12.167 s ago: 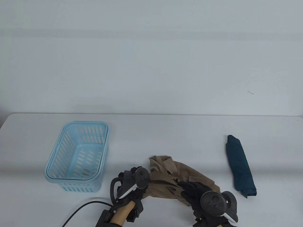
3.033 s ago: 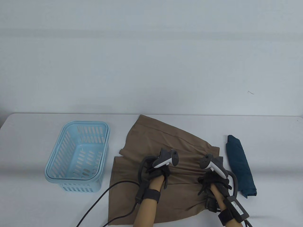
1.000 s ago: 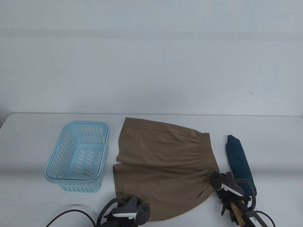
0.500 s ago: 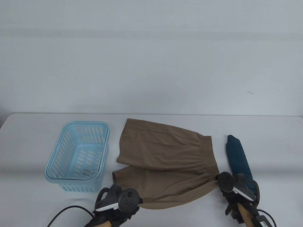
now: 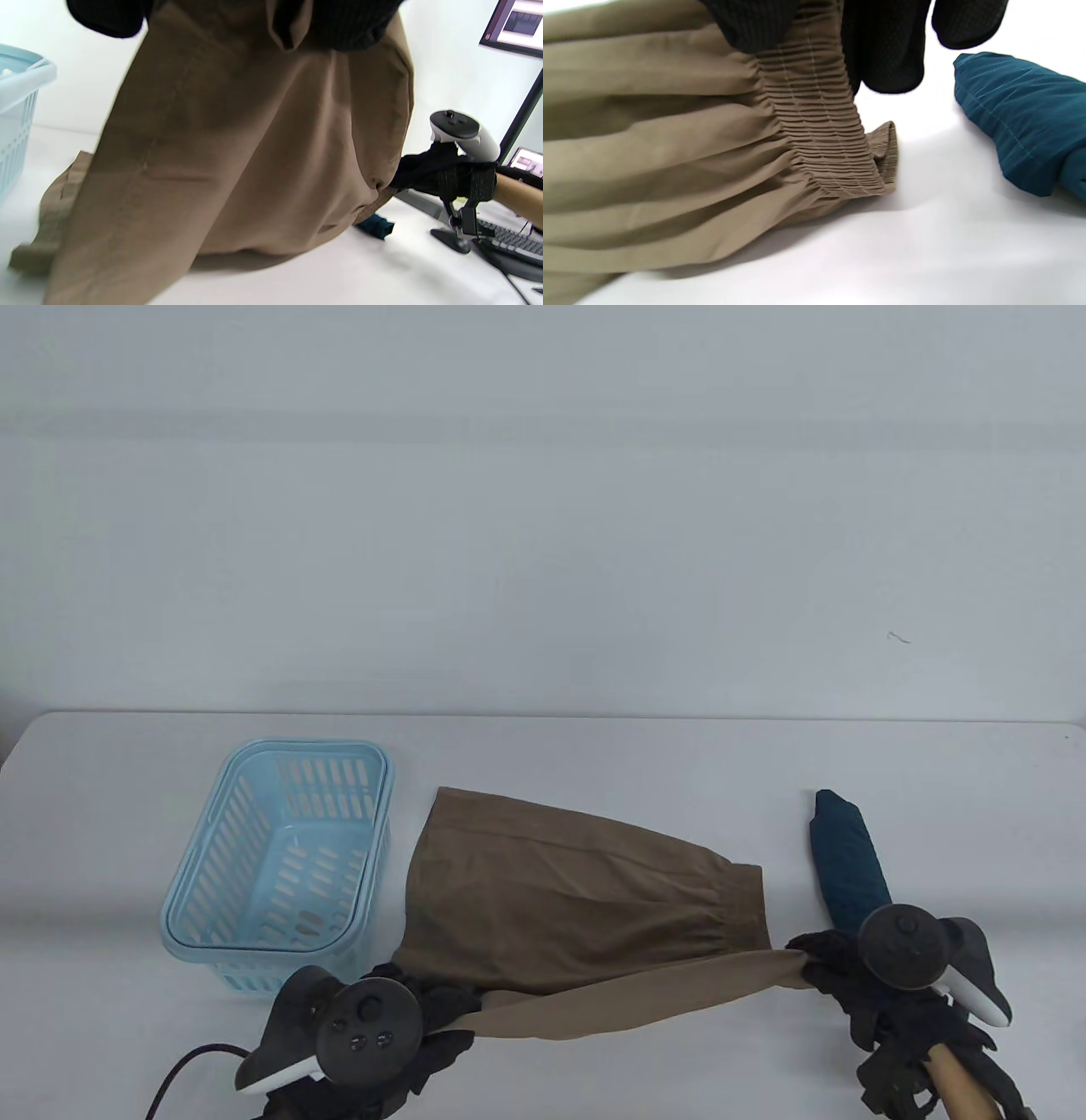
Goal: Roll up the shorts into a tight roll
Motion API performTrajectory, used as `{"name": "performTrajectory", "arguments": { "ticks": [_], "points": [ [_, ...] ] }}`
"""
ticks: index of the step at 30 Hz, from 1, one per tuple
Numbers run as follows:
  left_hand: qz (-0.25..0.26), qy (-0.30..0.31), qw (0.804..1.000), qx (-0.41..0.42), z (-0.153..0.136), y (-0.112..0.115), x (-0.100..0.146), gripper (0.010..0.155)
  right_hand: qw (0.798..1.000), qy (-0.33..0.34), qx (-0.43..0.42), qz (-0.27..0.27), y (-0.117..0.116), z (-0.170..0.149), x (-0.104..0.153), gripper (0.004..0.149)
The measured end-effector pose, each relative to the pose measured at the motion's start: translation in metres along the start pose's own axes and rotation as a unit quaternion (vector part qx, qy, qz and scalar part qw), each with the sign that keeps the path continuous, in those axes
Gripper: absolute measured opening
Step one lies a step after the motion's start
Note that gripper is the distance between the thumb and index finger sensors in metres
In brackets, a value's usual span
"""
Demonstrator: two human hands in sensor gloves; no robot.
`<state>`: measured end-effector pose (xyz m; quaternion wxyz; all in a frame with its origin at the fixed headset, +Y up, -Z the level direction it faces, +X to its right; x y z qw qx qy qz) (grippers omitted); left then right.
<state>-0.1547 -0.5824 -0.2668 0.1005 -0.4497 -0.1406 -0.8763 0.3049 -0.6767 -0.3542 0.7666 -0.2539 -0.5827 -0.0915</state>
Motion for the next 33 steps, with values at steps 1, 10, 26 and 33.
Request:
{"name": "performTrajectory", "arguments": {
  "ticks": [1, 10, 26, 33],
  "points": [
    [0.006, -0.002, 1.0, 0.002, 0.001, -0.004, 0.001, 0.042, 1.0, 0.004, -0.012, 0.01, 0.003, 0.0, 0.003, 0.044],
    [0.03, -0.095, 0.994, -0.047, -0.013, -0.033, -0.026, 0.042, 0.994, -0.015, -0.104, -0.028, 0.02, -0.005, 0.008, 0.045],
    [-0.154, -0.311, 0.921, -0.179, -0.107, 0.018, -0.186, 0.043, 0.979, -0.19, 0.041, -0.068, 0.0, -0.016, -0.093, 0.045],
    [-0.112, -0.357, 0.902, -0.214, -0.118, 0.038, -0.223, 0.064, 0.97, -0.215, 0.083, -0.082, -0.011, -0.034, -0.111, 0.057]
  ]
}}
Point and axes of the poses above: the tracker on the back of each hand, its own z axis roughly to the thumb side, its own x axis roughly from the fingertips to the wrist, y = z × x, the point moved 2 cm from there along -x, roughly from the wrist to the fingertips, and after that the axes turned 1 degree about y, right-handed, at the moved point
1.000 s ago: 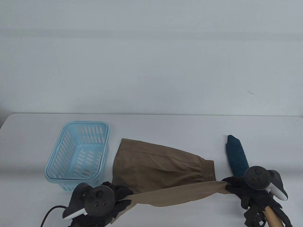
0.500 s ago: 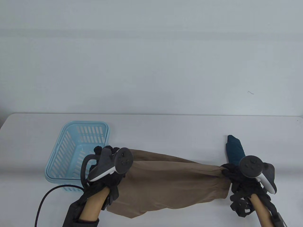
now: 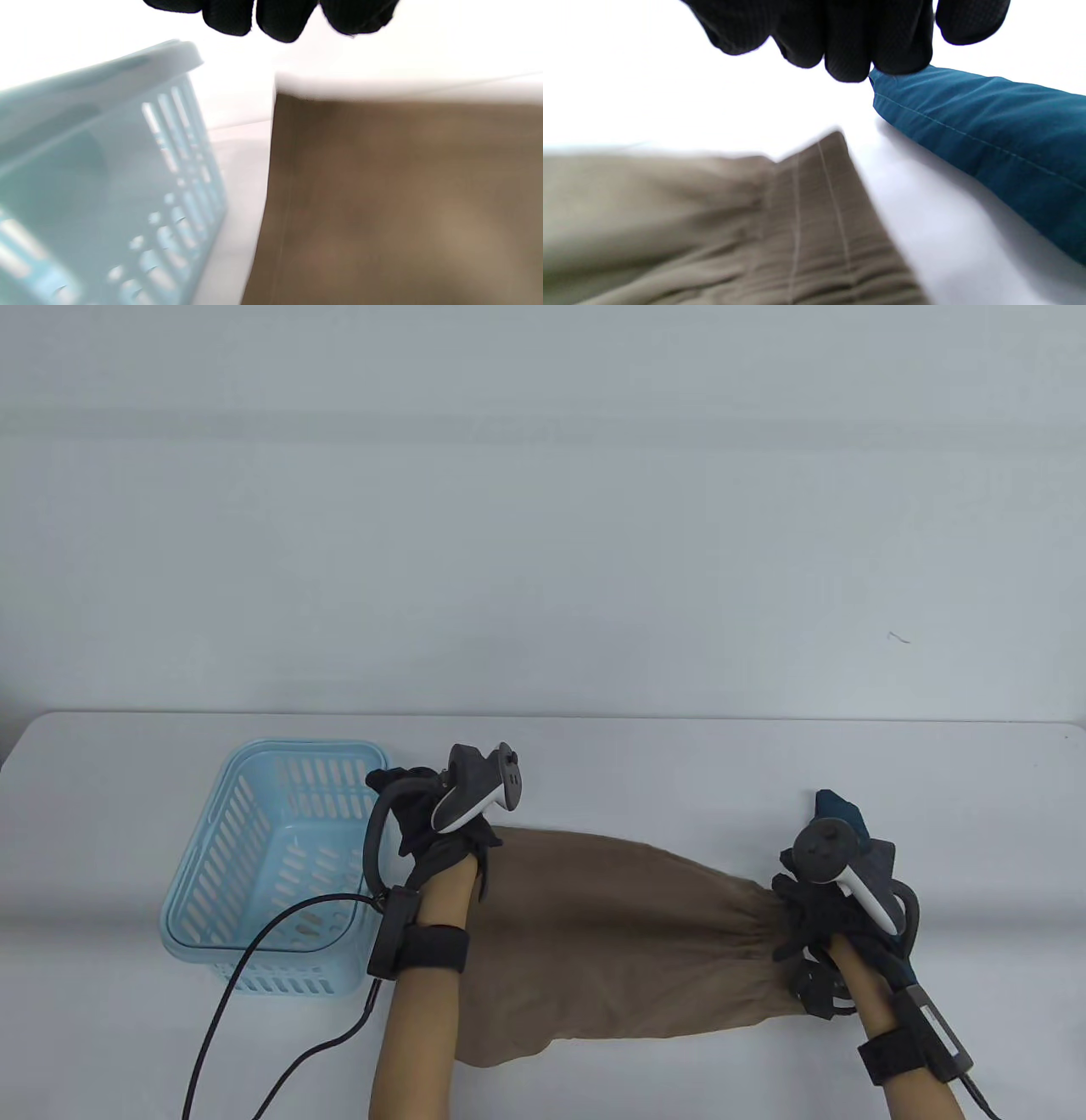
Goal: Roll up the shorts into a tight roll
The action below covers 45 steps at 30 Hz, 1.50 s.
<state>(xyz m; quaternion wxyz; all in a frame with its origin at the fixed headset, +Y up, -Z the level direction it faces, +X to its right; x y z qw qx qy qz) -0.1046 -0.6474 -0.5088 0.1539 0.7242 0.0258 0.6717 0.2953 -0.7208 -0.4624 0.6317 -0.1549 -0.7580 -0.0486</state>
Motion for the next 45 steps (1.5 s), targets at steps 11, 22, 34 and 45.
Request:
{"name": "performTrajectory", "arguments": {
  "ticks": [11, 22, 34, 45],
  "points": [
    [-0.016, 0.136, 0.99, 0.029, 0.044, 0.031, 0.053, 0.064, 0.998, 0.055, -0.002, 0.013, 0.001, 0.003, 0.038, 0.06],
    [0.006, 0.223, 0.974, 0.031, 0.073, 0.089, 0.119, 0.065, 0.992, 0.116, 0.003, 0.042, -0.034, 0.04, 0.084, 0.062],
    [-0.06, 0.246, 0.967, 0.019, 0.091, 0.134, 0.12, 0.063, 0.986, 0.148, 0.067, 0.045, -0.076, 0.046, 0.088, 0.06],
    [-0.106, 0.248, 0.963, 0.029, 0.095, 0.15, 0.117, 0.06, 0.979, 0.145, 0.118, 0.082, -0.098, 0.046, 0.083, 0.055]
  ]
}}
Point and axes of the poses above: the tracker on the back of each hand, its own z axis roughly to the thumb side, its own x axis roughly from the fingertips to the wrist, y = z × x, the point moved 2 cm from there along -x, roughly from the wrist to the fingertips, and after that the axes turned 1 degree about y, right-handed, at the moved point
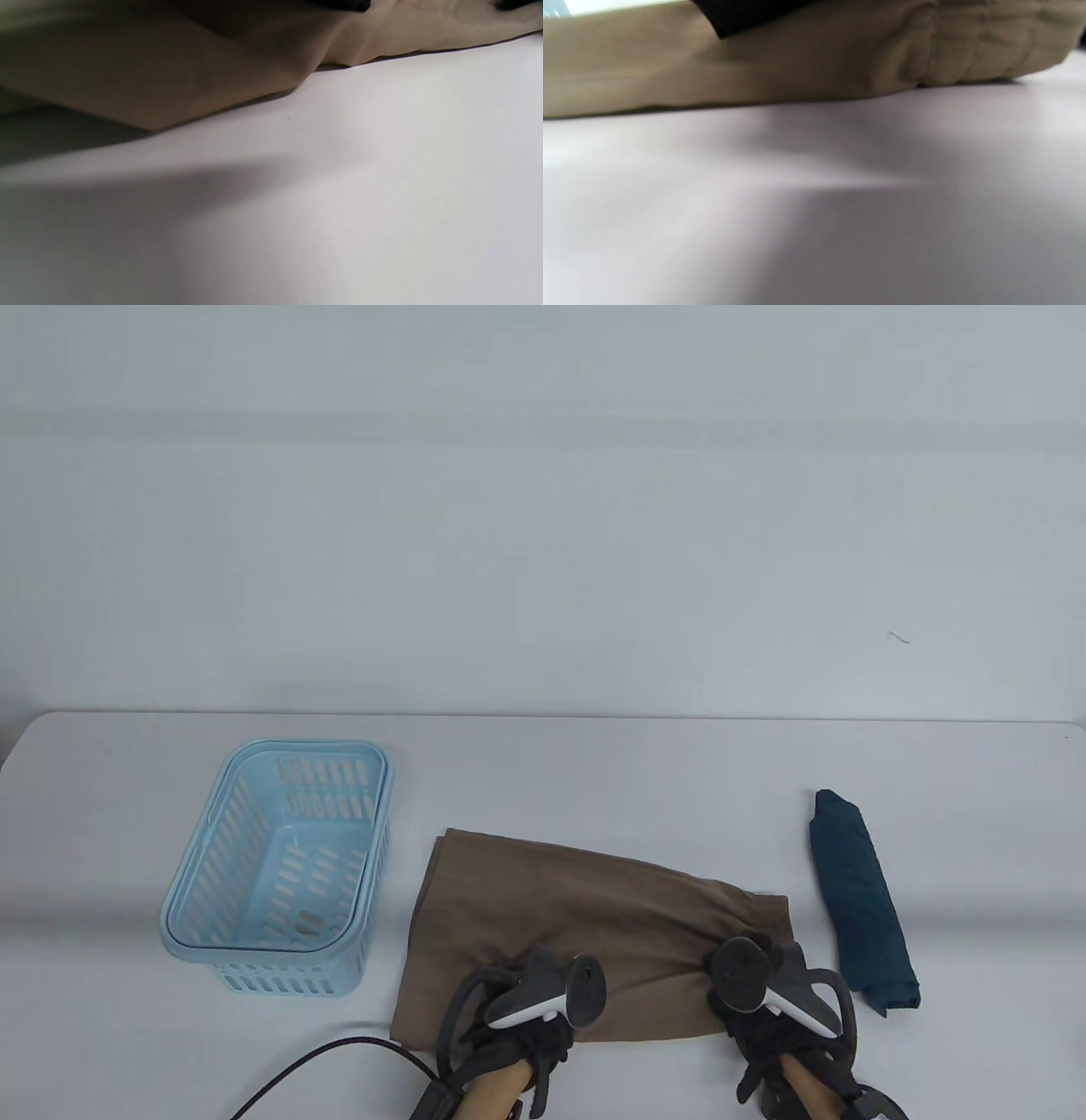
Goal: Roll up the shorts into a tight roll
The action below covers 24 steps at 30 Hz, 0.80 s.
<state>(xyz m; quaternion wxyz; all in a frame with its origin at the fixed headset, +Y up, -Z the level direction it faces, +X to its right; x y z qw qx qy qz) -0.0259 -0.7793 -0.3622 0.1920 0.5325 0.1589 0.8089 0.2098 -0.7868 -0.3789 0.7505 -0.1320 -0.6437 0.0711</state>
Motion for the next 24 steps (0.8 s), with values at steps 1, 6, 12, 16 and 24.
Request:
{"name": "performTrajectory", "arguments": {
  "ticks": [1, 6, 12, 16, 24],
  "points": [
    [-0.001, -0.001, 1.0, 0.002, 0.0, 0.0, 0.0, 0.06, 1.0, -0.001, 0.006, 0.001, -0.001, 0.001, 0.0, 0.055],
    [-0.002, -0.004, 1.0, 0.001, 0.0, 0.001, 0.001, 0.06, 1.0, -0.003, 0.018, 0.004, -0.002, 0.003, 0.0, 0.055],
    [-0.006, -0.001, 1.0, 0.007, -0.004, -0.002, 0.001, 0.06, 1.0, -0.01, 0.005, 0.022, 0.001, 0.002, -0.002, 0.055],
    [-0.01, 0.0, 1.0, 0.027, -0.007, -0.005, -0.001, 0.059, 1.0, -0.008, 0.013, 0.016, 0.0, 0.002, -0.001, 0.055],
    [0.0, -0.02, 0.999, 0.047, -0.01, -0.013, -0.007, 0.056, 0.999, -0.016, 0.008, 0.044, 0.004, 0.001, 0.001, 0.056]
  ]
}}
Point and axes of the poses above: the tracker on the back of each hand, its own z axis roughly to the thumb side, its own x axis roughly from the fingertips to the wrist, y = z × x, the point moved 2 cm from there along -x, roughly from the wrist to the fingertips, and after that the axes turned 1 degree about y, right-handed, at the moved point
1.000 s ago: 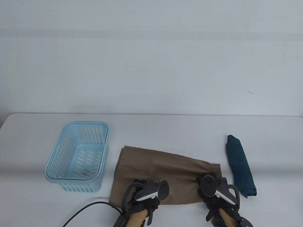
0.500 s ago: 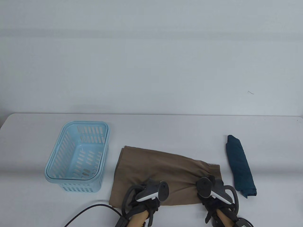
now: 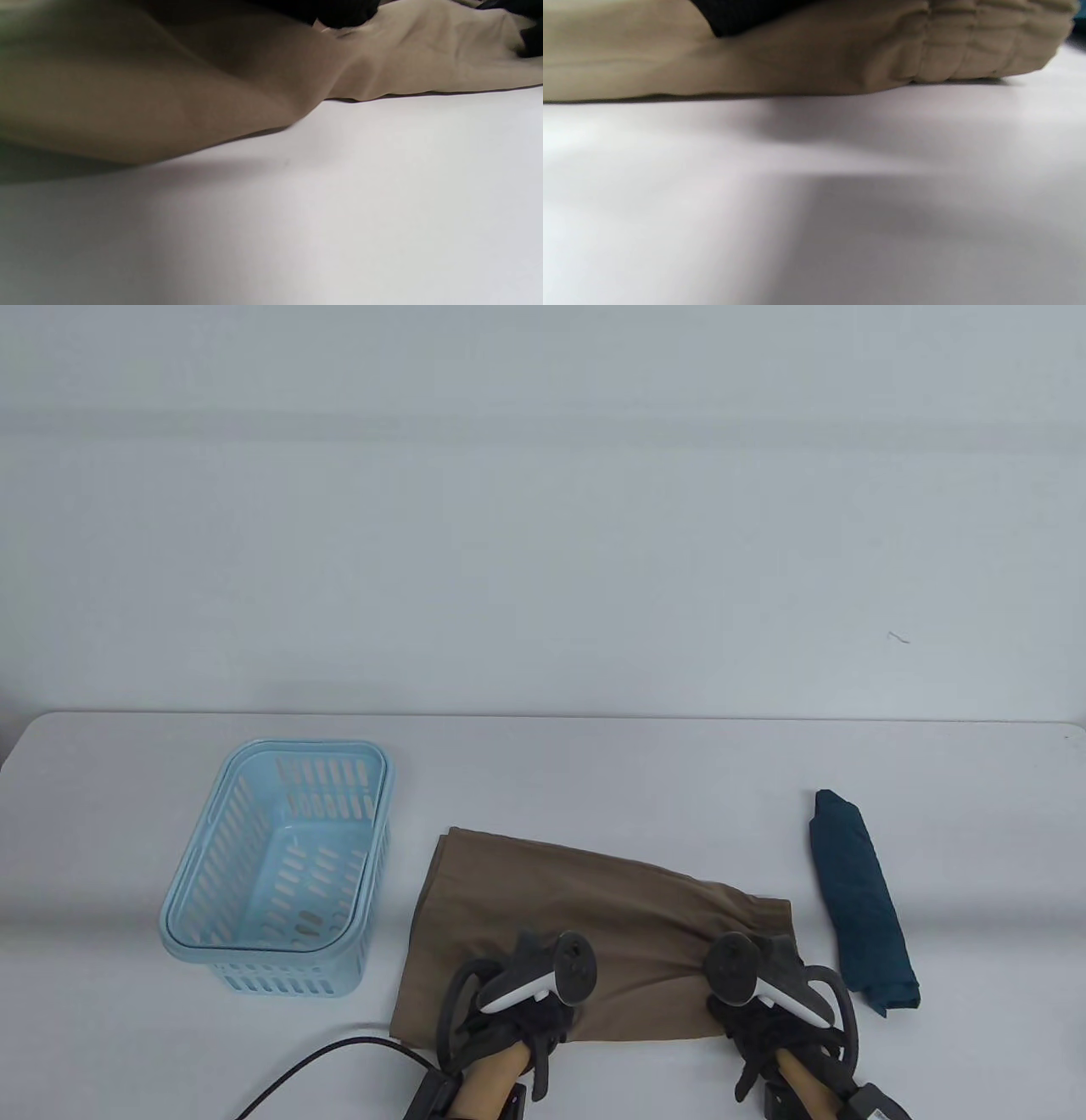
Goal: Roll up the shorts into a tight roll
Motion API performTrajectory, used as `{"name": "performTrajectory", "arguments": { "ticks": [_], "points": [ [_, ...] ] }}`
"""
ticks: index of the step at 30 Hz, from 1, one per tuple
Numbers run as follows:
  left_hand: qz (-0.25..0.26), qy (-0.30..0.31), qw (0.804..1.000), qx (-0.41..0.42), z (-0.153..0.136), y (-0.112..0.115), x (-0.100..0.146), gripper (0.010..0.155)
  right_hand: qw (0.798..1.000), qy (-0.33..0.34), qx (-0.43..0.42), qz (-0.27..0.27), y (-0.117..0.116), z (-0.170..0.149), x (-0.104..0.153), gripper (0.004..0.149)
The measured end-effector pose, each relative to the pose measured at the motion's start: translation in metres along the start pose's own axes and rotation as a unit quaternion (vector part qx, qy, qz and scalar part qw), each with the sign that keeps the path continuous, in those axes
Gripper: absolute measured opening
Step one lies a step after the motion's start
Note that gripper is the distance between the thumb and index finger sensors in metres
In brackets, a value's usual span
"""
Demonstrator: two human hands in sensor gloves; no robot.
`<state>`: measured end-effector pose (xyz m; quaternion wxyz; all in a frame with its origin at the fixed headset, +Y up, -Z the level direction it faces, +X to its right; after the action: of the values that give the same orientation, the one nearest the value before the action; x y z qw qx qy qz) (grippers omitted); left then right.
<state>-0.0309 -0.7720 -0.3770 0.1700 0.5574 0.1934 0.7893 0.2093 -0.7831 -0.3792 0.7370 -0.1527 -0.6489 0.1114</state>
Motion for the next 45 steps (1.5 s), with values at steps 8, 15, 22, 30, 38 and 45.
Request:
{"name": "performTrajectory", "arguments": {
  "ticks": [8, 15, 22, 30, 38, 45],
  "points": [
    [-0.01, -0.031, 0.999, -0.016, 0.002, -0.011, -0.014, 0.055, 1.0, -0.007, 0.008, 0.002, 0.001, 0.003, 0.001, 0.056],
    [-0.008, -0.044, 0.999, -0.012, -0.001, -0.025, -0.031, 0.054, 1.0, -0.01, 0.012, -0.003, 0.001, 0.006, 0.002, 0.055],
    [-0.015, -0.073, 0.997, -0.023, -0.005, -0.036, -0.048, 0.051, 1.0, 0.0, 0.018, 0.009, 0.003, 0.014, 0.004, 0.056],
    [-0.036, -0.103, 0.994, -0.013, -0.006, -0.048, -0.068, 0.051, 0.999, 0.014, 0.009, 0.027, 0.004, 0.016, 0.004, 0.058],
    [-0.043, -0.105, 0.993, -0.01, -0.007, -0.055, -0.084, 0.052, 0.999, 0.031, -0.007, 0.037, 0.002, 0.019, 0.001, 0.058],
    [-0.083, -0.102, 0.991, -0.007, -0.005, -0.055, -0.099, 0.055, 0.997, 0.05, -0.028, 0.048, 0.0, 0.023, 0.0, 0.055]
  ]
}}
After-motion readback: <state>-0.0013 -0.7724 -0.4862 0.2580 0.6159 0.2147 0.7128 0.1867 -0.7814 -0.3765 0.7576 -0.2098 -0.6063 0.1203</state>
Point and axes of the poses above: the tracker on the back of each hand, its own z axis roughly to the thumb side, its own x axis roughly from the fingertips to the wrist, y = z × x, the point moved 2 cm from there along -x, roughly from the wrist to the fingertips, and after that the axes turned 1 degree about y, right-handed, at the moved point
